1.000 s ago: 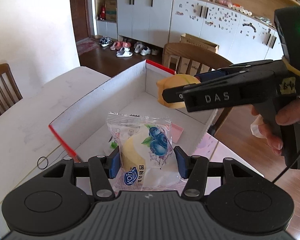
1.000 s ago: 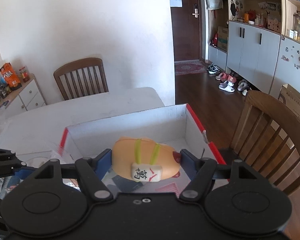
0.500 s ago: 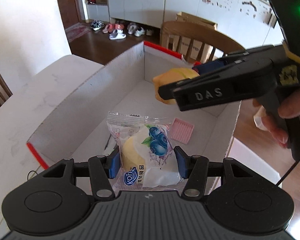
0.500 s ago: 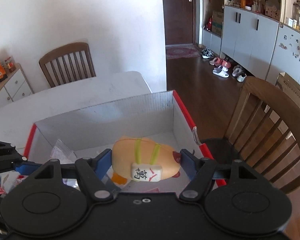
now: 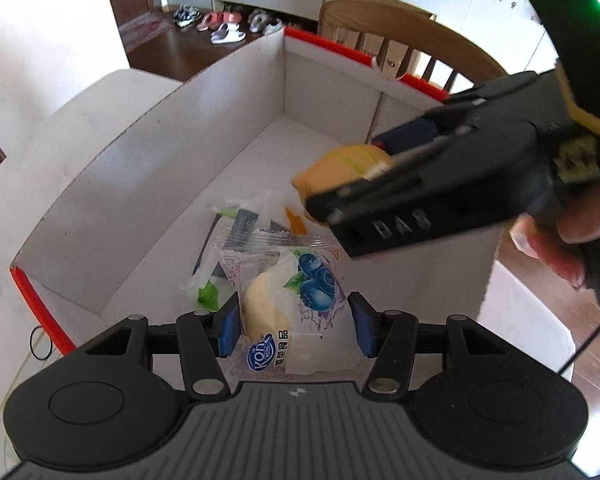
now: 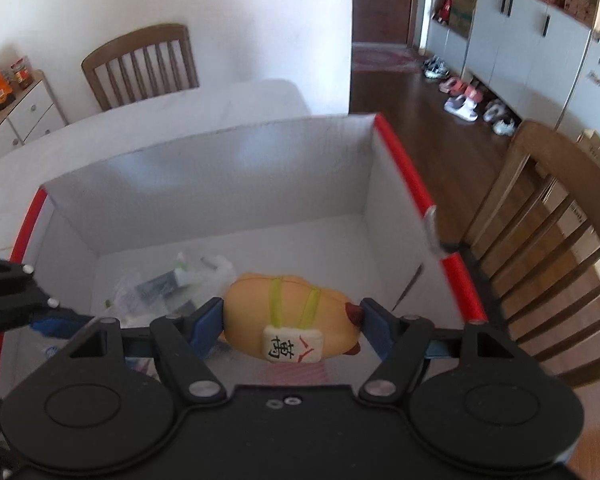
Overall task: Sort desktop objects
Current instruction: 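Carry the bread bun and yellow plush into the red box with both grippers, then open both grippers to release the bun and plush, then lift away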
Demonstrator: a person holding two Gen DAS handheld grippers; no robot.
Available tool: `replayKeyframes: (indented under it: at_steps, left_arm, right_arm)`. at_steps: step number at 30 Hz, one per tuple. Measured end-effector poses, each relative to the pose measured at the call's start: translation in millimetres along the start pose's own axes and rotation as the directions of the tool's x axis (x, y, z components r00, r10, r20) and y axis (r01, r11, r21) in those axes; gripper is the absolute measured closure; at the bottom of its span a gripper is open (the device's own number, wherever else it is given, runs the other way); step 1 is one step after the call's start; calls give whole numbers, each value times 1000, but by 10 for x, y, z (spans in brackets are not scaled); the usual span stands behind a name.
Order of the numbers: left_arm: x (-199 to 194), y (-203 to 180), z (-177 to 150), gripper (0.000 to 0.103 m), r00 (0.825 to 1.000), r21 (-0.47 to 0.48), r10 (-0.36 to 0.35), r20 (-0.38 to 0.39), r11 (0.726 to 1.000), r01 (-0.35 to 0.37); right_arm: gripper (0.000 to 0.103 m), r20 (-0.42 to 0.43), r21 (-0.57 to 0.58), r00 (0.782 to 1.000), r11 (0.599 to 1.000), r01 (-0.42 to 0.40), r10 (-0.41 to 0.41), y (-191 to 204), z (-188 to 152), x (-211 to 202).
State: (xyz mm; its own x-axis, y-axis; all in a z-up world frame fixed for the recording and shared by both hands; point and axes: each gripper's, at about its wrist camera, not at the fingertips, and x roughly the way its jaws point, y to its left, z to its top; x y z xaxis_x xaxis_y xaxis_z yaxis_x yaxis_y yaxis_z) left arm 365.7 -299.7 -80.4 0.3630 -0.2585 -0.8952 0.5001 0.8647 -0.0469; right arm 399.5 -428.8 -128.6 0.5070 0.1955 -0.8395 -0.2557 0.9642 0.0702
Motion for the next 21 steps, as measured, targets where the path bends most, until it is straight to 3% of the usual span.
replayKeyframes:
  at_steps: [9,21]
  left_arm:
    - [78,50,-39,49,998,-13,-9,-59,1000,8]
    - [1,99,-89,42,999,-60,-18,-31,998,17]
  right_arm:
    - [30,-104,6,994,1000,-25,26,48,-69,126]
    - [24,-104,50,993,998,-48,53,-76,-61,95]
